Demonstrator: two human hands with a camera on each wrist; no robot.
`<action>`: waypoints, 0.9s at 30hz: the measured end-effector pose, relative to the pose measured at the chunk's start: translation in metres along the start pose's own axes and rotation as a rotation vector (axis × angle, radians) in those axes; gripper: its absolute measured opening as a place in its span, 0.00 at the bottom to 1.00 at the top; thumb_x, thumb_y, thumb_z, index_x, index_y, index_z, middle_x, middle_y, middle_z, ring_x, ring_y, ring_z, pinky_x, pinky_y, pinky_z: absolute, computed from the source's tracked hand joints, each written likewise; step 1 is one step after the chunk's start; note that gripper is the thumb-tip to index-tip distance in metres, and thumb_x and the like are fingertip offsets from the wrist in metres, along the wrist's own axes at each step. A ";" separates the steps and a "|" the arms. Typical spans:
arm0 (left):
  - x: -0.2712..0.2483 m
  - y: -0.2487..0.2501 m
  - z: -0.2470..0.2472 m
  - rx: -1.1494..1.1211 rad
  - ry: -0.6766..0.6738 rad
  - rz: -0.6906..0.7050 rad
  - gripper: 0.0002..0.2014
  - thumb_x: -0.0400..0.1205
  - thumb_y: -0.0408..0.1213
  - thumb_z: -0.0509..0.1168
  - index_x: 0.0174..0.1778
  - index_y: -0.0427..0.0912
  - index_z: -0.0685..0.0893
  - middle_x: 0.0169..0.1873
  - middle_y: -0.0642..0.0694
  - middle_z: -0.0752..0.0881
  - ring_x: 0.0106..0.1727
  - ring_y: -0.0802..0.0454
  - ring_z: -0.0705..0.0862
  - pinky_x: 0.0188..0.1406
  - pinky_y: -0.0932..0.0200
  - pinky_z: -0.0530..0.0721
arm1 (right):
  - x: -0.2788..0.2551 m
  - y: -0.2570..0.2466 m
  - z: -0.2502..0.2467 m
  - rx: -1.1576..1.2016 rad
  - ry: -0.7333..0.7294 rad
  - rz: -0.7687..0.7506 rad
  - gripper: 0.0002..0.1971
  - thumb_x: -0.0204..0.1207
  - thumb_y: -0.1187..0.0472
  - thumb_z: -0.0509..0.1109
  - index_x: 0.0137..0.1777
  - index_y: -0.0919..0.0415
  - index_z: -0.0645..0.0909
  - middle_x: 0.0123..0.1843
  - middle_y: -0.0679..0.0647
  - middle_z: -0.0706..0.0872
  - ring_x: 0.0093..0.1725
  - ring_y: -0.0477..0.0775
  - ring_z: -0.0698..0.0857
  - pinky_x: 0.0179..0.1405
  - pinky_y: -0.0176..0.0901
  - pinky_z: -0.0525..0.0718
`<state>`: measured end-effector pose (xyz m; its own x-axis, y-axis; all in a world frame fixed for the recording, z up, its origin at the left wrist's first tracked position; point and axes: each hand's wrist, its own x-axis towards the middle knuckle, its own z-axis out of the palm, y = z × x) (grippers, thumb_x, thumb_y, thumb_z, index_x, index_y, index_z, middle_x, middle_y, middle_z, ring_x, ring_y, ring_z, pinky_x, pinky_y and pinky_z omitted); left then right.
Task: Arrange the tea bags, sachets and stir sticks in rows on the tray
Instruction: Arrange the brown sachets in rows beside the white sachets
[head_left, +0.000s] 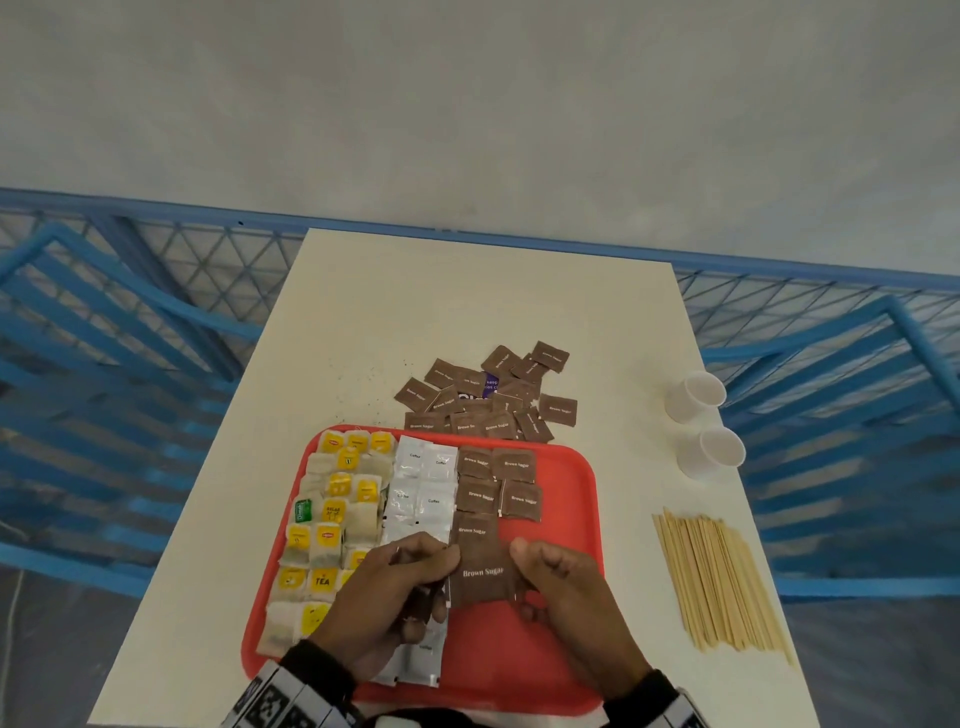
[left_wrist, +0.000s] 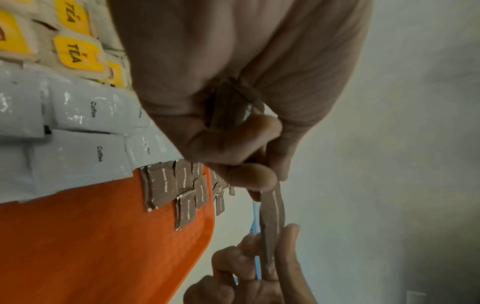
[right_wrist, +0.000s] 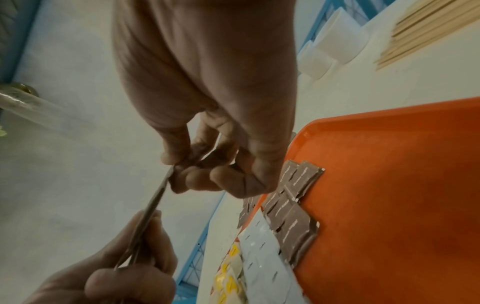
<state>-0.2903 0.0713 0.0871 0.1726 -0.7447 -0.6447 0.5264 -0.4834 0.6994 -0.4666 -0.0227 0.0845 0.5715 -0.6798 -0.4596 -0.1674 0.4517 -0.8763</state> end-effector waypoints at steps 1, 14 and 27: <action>0.001 -0.002 0.001 0.003 0.006 0.002 0.10 0.71 0.41 0.76 0.34 0.40 0.82 0.27 0.38 0.79 0.22 0.50 0.77 0.14 0.68 0.62 | -0.002 0.000 -0.003 -0.074 -0.007 -0.014 0.11 0.75 0.54 0.75 0.36 0.61 0.87 0.32 0.55 0.84 0.29 0.46 0.77 0.29 0.35 0.73; 0.000 -0.004 -0.014 0.411 -0.031 0.034 0.06 0.79 0.34 0.75 0.39 0.36 0.89 0.37 0.33 0.91 0.24 0.51 0.82 0.18 0.64 0.74 | 0.019 0.026 -0.031 -0.035 0.062 0.097 0.08 0.75 0.62 0.76 0.35 0.62 0.87 0.26 0.53 0.79 0.25 0.45 0.73 0.25 0.33 0.70; -0.006 -0.004 -0.039 0.163 0.141 -0.138 0.11 0.85 0.38 0.67 0.59 0.37 0.85 0.49 0.41 0.93 0.45 0.45 0.91 0.25 0.60 0.80 | 0.091 0.070 -0.066 -0.403 0.316 0.217 0.10 0.67 0.59 0.83 0.29 0.61 0.88 0.23 0.55 0.86 0.21 0.46 0.78 0.26 0.35 0.78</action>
<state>-0.2611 0.0958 0.0758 0.2286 -0.6006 -0.7661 0.4141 -0.6522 0.6349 -0.4794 -0.0912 -0.0281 0.2315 -0.7642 -0.6020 -0.5838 0.3859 -0.7144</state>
